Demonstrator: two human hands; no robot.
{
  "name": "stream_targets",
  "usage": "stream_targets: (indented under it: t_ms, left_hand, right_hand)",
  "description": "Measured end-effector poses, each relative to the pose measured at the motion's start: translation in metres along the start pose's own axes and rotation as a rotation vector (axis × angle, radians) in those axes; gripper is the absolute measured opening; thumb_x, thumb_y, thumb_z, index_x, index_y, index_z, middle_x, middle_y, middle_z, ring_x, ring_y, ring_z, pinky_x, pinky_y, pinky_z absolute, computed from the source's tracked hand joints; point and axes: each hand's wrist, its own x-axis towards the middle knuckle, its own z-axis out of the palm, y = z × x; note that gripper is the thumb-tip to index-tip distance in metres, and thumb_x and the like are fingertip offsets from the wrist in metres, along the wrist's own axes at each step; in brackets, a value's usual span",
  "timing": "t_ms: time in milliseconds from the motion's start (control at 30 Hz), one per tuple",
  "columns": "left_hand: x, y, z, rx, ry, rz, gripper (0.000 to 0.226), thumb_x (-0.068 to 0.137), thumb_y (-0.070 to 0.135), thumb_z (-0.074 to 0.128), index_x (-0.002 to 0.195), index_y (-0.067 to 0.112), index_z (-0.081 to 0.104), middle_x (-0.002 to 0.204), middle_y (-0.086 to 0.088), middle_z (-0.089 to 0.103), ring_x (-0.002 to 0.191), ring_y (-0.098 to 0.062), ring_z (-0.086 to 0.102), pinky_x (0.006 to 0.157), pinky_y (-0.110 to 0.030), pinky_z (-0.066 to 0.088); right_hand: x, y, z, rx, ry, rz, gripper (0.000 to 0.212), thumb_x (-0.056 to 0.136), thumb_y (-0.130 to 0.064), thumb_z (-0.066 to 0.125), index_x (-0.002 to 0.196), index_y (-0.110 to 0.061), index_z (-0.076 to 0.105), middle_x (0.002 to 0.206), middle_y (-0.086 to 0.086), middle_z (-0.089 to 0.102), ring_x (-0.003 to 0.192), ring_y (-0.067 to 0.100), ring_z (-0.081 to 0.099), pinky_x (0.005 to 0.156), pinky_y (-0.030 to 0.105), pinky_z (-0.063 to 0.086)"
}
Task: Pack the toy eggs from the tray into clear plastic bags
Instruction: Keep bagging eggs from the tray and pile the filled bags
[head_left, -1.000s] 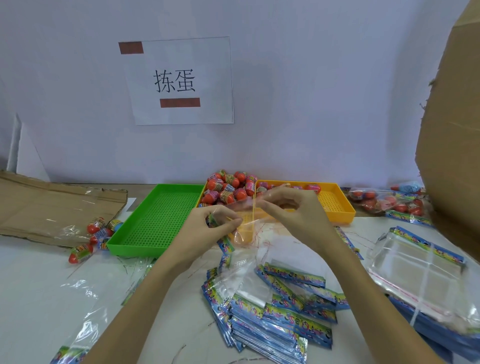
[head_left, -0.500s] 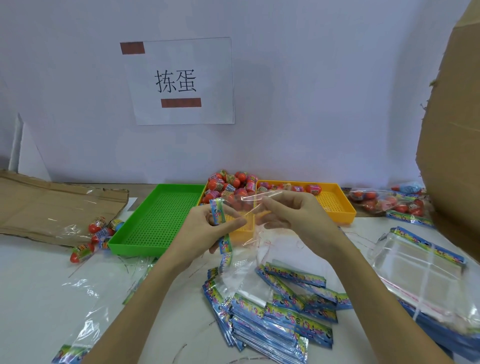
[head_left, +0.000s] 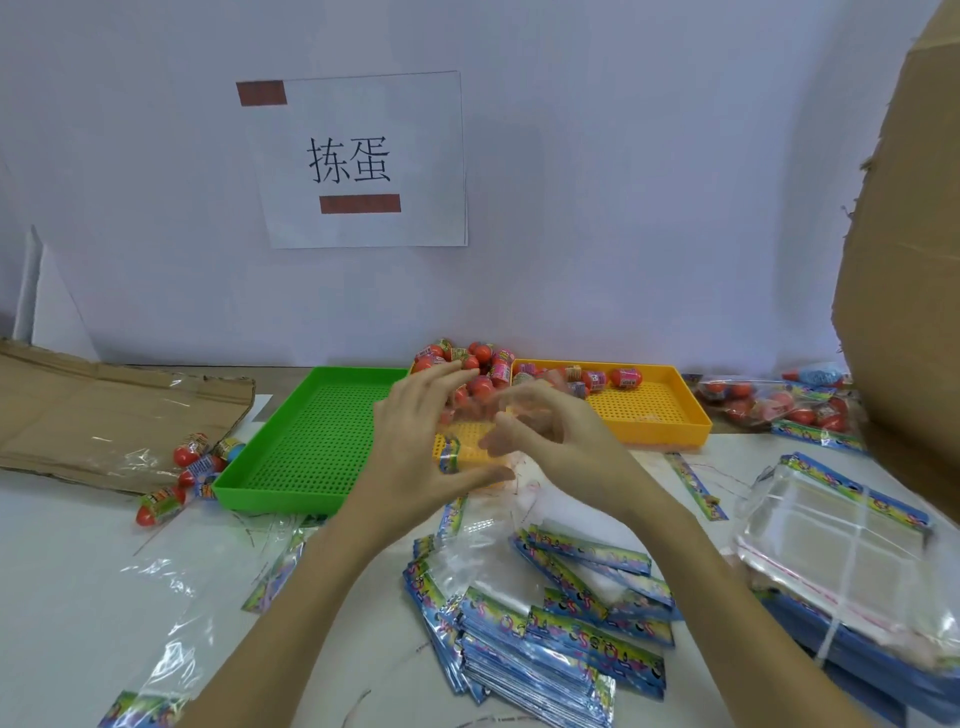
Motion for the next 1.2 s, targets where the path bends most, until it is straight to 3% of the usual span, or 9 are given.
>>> stream_targets:
  t_ms: [133,200,367,533,600,767,867,1067,1200]
  left_hand:
    - [-0.003,0.006,0.004,-0.087,-0.102,-0.037,0.081,0.079,0.063,0.077,0.147,0.026,0.053,0.124,0.013,0.068,0.114,0.004,0.057,0.104,-0.042,0.045]
    - [-0.003,0.004,0.002,-0.146,-0.138,-0.077,0.072,0.080,0.050,0.084,0.142,0.028,0.056,0.103,0.009,0.073,0.095,-0.008,0.068,0.088,-0.044,0.056]
    - [-0.003,-0.001,0.000,-0.123,-0.127,-0.019,0.052,0.081,0.044,0.086,0.125,0.030,0.063,0.076,0.017,0.068,0.060,0.001,0.063,0.061,-0.015,0.047]
    - [-0.001,-0.016,-0.008,-0.232,-0.005,-0.178,0.028,0.086,0.032,0.084,0.109,0.019,0.075,0.074,0.013,0.078,0.057,0.000,0.071,0.058,-0.023,0.058]
    - [0.000,-0.023,-0.011,-0.252,0.104,-0.305,0.015,0.092,0.025,0.081,0.105,0.020,0.077,0.073,0.016,0.077,0.056,-0.001,0.071,0.055,-0.015,0.053]
    - [0.000,-0.038,-0.018,-0.579,0.448,-0.689,0.006,0.100,0.017,0.072,0.100,0.023,0.070,0.080,0.003,0.081,0.056,-0.019,0.075,0.048,-0.021,0.054]
    - [0.000,-0.046,-0.023,-0.714,0.588,-0.803,0.006,0.099,0.019,0.074,0.102,0.015,0.070,0.079,0.003,0.081,0.051,-0.015,0.072,0.050,-0.021,0.053]
    - [0.003,-0.045,-0.022,-0.773,0.585,-0.830,0.026,0.092,0.020,0.081,0.112,0.006,0.073,0.084,-0.004,0.081,0.053,-0.017,0.072,0.049,-0.024,0.056]
    - [0.003,-0.041,-0.021,-0.774,0.567,-0.819,0.025,0.093,0.017,0.080,0.112,0.003,0.073,0.084,-0.005,0.081,0.052,-0.016,0.072,0.048,-0.025,0.056]
  right_hand:
    - [-0.002,0.000,0.013,-0.189,-0.040,-0.117,0.021,0.105,-0.025,0.059,0.102,-0.020,0.079,0.094,-0.010,0.078,0.091,0.003,0.073,0.087,0.018,0.053]
    - [-0.003,-0.003,0.015,-0.201,-0.033,-0.150,0.025,0.107,-0.026,0.057,0.099,-0.021,0.081,0.094,-0.011,0.078,0.091,0.003,0.071,0.088,0.009,0.047]
    - [-0.001,-0.006,0.008,-0.057,0.025,-0.186,0.032,0.108,-0.025,0.054,0.101,-0.010,0.081,0.091,-0.002,0.080,0.090,0.012,0.076,0.087,0.033,0.060]
    - [0.003,0.000,-0.002,0.128,0.292,-0.204,0.035,0.111,-0.020,0.047,0.100,-0.006,0.077,0.090,0.005,0.079,0.089,0.023,0.077,0.087,0.040,0.061]
    - [0.006,0.008,0.000,0.127,0.317,-0.135,0.032,0.110,-0.017,0.047,0.101,-0.006,0.075,0.091,0.005,0.079,0.089,0.022,0.076,0.088,0.043,0.061]
    - [0.005,0.027,0.036,-0.223,0.104,-0.039,0.027,0.108,-0.027,0.051,0.116,-0.016,0.074,0.112,-0.010,0.074,0.106,0.000,0.065,0.095,0.027,0.052]
    - [0.013,0.029,0.060,-0.422,-0.030,-0.095,0.036,0.110,-0.035,0.046,0.133,-0.015,0.066,0.135,-0.004,0.066,0.125,0.008,0.056,0.109,0.032,0.044]
    - [0.019,0.039,0.093,-0.860,-0.103,-0.160,0.051,0.109,-0.056,0.020,0.154,-0.040,0.038,0.172,-0.003,0.018,0.158,0.015,0.014,0.123,0.044,0.013]
    - [0.020,0.042,0.097,-0.902,-0.071,-0.141,0.052,0.109,-0.056,0.014,0.152,-0.043,0.040,0.170,-0.005,0.025,0.158,0.015,0.012,0.122,0.045,0.010]
